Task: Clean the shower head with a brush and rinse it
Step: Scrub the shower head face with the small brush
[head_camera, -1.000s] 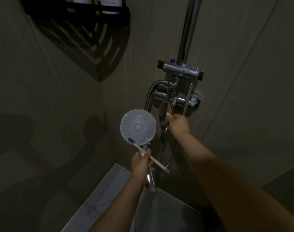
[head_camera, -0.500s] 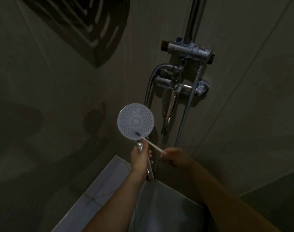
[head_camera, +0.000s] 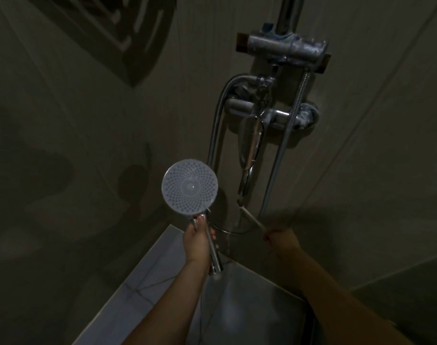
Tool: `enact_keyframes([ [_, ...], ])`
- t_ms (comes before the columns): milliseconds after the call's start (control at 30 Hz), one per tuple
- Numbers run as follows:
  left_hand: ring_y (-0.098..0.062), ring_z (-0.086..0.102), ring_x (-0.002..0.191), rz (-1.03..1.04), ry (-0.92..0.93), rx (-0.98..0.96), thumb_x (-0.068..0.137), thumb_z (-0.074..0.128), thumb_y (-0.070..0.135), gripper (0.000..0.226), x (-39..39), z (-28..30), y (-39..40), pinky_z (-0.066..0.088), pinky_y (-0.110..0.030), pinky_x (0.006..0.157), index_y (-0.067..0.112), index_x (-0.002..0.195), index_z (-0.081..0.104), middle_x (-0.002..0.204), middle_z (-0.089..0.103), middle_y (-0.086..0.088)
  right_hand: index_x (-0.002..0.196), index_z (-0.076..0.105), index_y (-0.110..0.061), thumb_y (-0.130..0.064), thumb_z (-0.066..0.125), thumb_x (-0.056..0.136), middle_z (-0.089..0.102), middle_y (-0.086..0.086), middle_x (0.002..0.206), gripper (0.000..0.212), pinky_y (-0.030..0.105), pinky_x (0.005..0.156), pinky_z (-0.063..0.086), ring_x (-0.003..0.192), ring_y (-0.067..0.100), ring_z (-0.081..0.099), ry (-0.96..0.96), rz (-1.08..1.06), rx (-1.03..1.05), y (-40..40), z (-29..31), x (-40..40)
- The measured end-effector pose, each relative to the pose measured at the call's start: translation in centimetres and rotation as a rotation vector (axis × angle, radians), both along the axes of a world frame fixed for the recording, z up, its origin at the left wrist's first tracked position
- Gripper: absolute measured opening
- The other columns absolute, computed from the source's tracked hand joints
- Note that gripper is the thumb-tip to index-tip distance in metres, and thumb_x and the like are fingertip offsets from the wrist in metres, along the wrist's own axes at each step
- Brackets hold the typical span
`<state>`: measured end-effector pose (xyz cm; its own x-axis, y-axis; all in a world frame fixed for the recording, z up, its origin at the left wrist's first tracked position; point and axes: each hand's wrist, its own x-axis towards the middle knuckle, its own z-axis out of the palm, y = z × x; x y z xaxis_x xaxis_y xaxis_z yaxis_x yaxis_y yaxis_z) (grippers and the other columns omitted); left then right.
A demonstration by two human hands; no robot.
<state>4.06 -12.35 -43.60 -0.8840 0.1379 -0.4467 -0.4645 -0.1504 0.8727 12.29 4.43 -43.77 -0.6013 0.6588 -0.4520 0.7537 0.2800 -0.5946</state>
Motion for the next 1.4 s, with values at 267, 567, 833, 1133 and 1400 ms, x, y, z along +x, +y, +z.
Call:
enact_keyframes([
  [267, -0.017, 0.053, 0.053, -0.008, -0.003, 0.007, 0.094, 0.047, 0.032, 0.028, 0.3, 1.0, -0.3, 0.045, -0.023, 0.046, 0.015, 0.074, 0.055, 0.062, 0.055, -0.006, 0.086, 0.068, 0.004, -0.002, 0.053, 0.085, 0.055, 0.013, 0.085, 0.016, 0.026, 0.066, 0.036, 0.076, 0.022, 0.048, 0.087, -0.082, -0.071, 0.2, 0.2, 1.2],
  [567, -0.017, 0.051, 0.051, 0.032, -0.008, 0.000, 0.095, 0.046, 0.031, 0.029, 0.8, 2.6, -1.5, 0.043, -0.015, 0.037, 0.013, 0.074, 0.055, 0.062, 0.053, -0.007, 0.094, 0.067, -0.003, -0.014, 0.051, 0.089, 0.065, 0.013, 0.088, 0.020, 0.022, 0.066, 0.038, 0.079, 0.019, 0.058, 0.053, 0.164, 0.133, -1.5, 3.7, 0.9],
  [833, -0.010, 0.049, 0.039, 0.117, 0.074, 0.042, 0.096, 0.046, 0.028, 0.029, -2.0, 9.8, -3.7, 0.042, -0.017, 0.037, 0.013, 0.071, 0.050, 0.060, 0.049, -0.007, 0.096, 0.062, -0.012, -0.024, 0.042, 0.095, 0.063, 0.009, 0.086, 0.023, 0.026, 0.067, 0.039, 0.079, 0.025, 0.060, 0.364, 0.350, 0.353, -4.3, 14.6, -6.0],
  [1133, -0.017, 0.046, 0.045, 0.170, 0.125, 0.074, 0.095, 0.048, 0.029, 0.028, -4.7, 16.1, -6.0, 0.042, -0.020, 0.038, 0.011, 0.074, 0.053, 0.060, 0.050, -0.008, 0.095, 0.066, 0.002, -0.011, 0.046, 0.094, 0.067, 0.023, 0.090, 0.024, 0.032, 0.077, 0.050, 0.085, 0.034, 0.066, 0.197, 0.234, 0.170, -4.6, 17.2, -9.4],
  [1400, -0.015, 0.051, 0.047, 0.197, 0.220, 0.081, 0.093, 0.051, 0.027, 0.023, -6.0, 25.3, -6.6, 0.045, -0.022, 0.043, 0.012, 0.077, 0.057, 0.060, 0.053, -0.007, 0.076, 0.035, -0.021, 0.005, 0.038, 0.090, 0.057, 0.007, 0.073, 0.029, 0.023, 0.043, 0.045, 0.035, 0.012, 0.055, 0.580, 0.262, -0.243, -7.6, 27.5, -12.1],
])
